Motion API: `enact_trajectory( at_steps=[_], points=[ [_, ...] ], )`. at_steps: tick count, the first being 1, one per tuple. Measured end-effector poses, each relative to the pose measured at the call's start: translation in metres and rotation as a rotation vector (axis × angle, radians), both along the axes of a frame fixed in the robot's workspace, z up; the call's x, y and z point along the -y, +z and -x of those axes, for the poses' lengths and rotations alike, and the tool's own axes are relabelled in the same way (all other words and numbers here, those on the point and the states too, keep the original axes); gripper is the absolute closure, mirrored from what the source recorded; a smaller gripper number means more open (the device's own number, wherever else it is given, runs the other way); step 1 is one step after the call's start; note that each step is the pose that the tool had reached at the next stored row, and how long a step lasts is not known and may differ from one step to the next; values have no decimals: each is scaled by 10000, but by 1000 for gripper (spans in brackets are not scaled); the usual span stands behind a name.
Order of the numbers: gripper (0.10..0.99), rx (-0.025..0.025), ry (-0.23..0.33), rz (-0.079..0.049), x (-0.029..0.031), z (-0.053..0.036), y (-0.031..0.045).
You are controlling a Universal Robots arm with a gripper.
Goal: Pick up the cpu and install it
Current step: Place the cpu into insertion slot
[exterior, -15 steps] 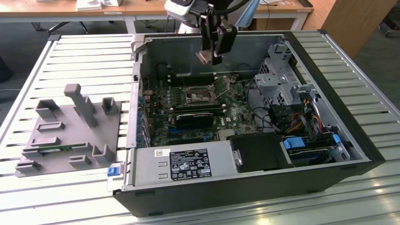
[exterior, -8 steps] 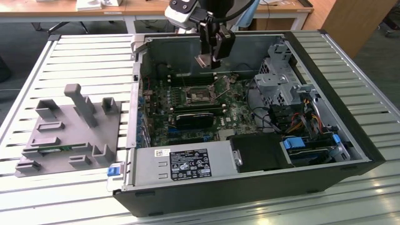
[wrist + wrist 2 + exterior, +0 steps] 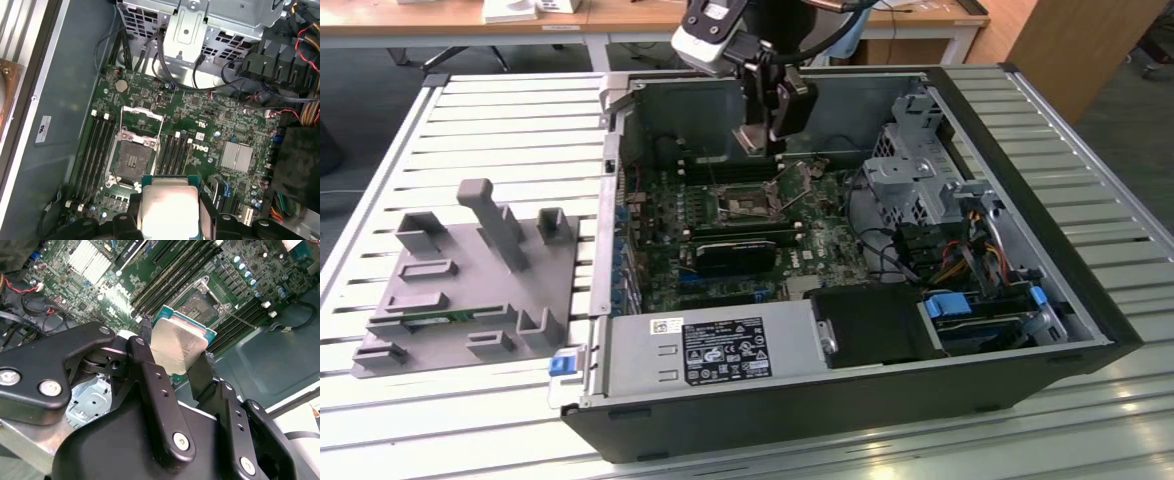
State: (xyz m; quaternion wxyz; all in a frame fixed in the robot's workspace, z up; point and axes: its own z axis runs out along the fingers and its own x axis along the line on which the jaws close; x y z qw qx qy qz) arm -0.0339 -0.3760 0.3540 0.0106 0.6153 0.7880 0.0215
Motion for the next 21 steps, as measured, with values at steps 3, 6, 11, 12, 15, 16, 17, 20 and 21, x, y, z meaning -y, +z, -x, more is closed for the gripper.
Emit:
enact_trajectory(
  at_steps=[3, 6, 11, 12, 15, 16, 17, 20, 21],
  points=[
    [545, -36, -166, 13, -16, 0, -31],
    [545, -61, -411, 18, -26, 0, -56],
    [545, -101, -791, 18, -47, 0, -101],
    [545, -101, -889, 16, -50, 0, -110],
    [545, -102, -1187, 16, -60, 0, -136],
    [545, -102, -1282, 16, -63, 0, -144],
    [545, -104, -1367, 15, -67, 0, -151],
    [545, -135, -1478, 16, -76, 0, -170],
    [545, -153, -1481, 15, -79, 0, -179]
  ],
)
